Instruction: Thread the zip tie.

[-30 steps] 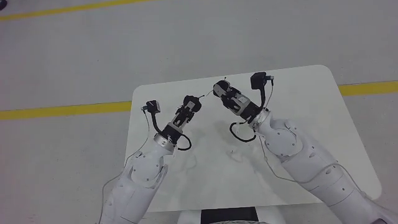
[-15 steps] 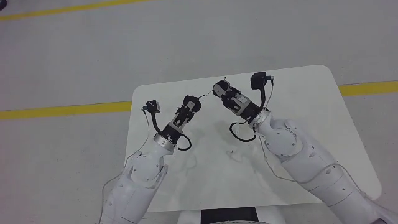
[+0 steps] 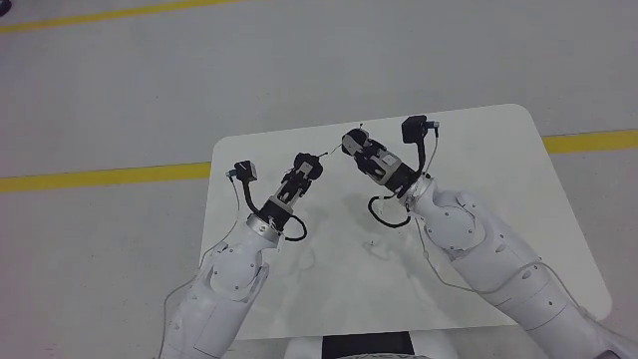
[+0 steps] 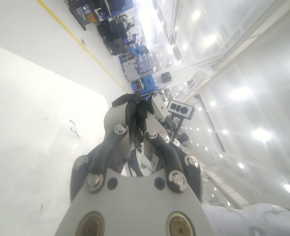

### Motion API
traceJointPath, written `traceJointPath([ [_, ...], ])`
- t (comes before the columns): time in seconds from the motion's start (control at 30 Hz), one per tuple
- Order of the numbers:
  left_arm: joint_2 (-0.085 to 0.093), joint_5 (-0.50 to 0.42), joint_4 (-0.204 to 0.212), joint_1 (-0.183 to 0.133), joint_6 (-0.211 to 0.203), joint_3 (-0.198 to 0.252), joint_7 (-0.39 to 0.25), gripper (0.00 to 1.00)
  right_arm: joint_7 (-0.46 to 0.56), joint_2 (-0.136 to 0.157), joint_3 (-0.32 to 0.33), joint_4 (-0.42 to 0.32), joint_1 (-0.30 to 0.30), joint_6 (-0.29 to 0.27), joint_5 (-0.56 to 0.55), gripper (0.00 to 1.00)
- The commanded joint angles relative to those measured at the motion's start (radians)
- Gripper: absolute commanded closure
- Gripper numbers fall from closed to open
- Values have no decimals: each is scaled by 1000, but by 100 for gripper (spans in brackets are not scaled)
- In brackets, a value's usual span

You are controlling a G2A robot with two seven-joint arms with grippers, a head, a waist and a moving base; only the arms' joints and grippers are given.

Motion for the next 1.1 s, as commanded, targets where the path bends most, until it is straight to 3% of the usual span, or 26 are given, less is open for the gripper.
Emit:
traceJointPath([
  [0.0, 0, 0, 0, 0, 0, 0, 0, 100, 0, 0, 0, 0, 0, 0, 0, 100],
  [0.13, 0, 0, 0, 0, 0, 0, 0, 100, -1, 0, 0, -1, -1, 0, -1, 100],
  [0.23, 0, 0, 0, 0, 0, 0, 0, 100, 7, 7, 22, -54, -11, 0, -55, 100],
  [0.5, 0, 0, 0, 0, 0, 0, 0, 100, 63, 52, 82, -171, -30, 0, -36, 100],
  [0.67, 0, 0, 0, 0, 0, 0, 0, 100, 150, 80, 90, -162, 13, 0, 2, 100],
  [1.07, 0, 0, 0, 0, 0, 0, 0, 100, 150, 80, 90, -162, 13, 0, 2, 100],
])
